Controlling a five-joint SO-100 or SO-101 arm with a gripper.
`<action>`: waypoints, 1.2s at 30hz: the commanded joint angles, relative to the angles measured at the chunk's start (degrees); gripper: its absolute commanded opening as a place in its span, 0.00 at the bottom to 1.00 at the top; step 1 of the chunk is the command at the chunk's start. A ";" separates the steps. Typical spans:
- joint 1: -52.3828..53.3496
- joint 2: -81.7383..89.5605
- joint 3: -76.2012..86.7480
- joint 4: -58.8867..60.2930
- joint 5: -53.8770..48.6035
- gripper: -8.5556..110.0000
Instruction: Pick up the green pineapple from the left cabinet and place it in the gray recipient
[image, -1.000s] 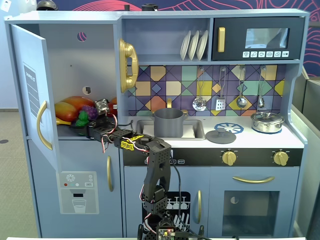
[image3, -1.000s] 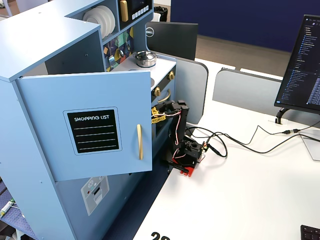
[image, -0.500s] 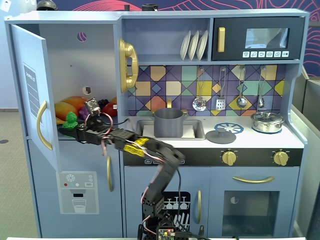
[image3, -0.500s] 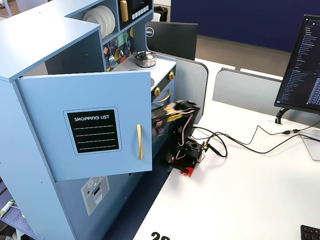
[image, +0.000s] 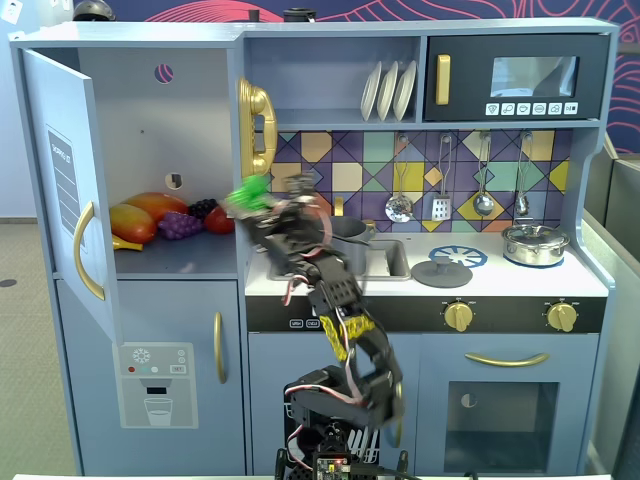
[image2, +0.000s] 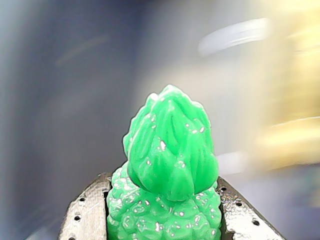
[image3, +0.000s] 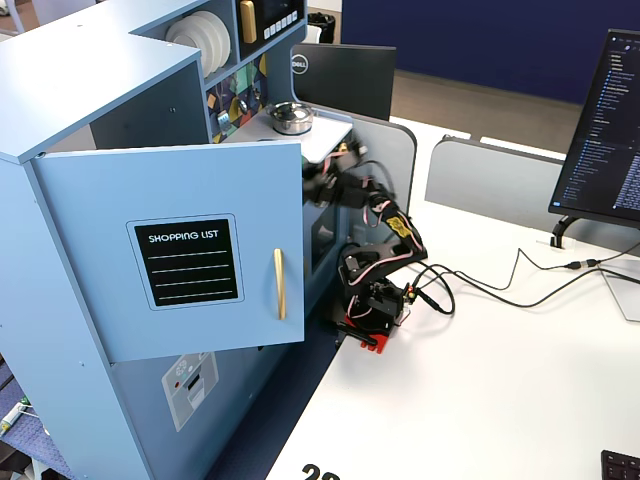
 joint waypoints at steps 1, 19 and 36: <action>18.63 -3.25 -6.77 0.53 4.66 0.07; 36.21 -40.43 -12.04 -16.17 -0.44 0.07; 38.32 -39.90 -18.19 -6.06 0.18 0.40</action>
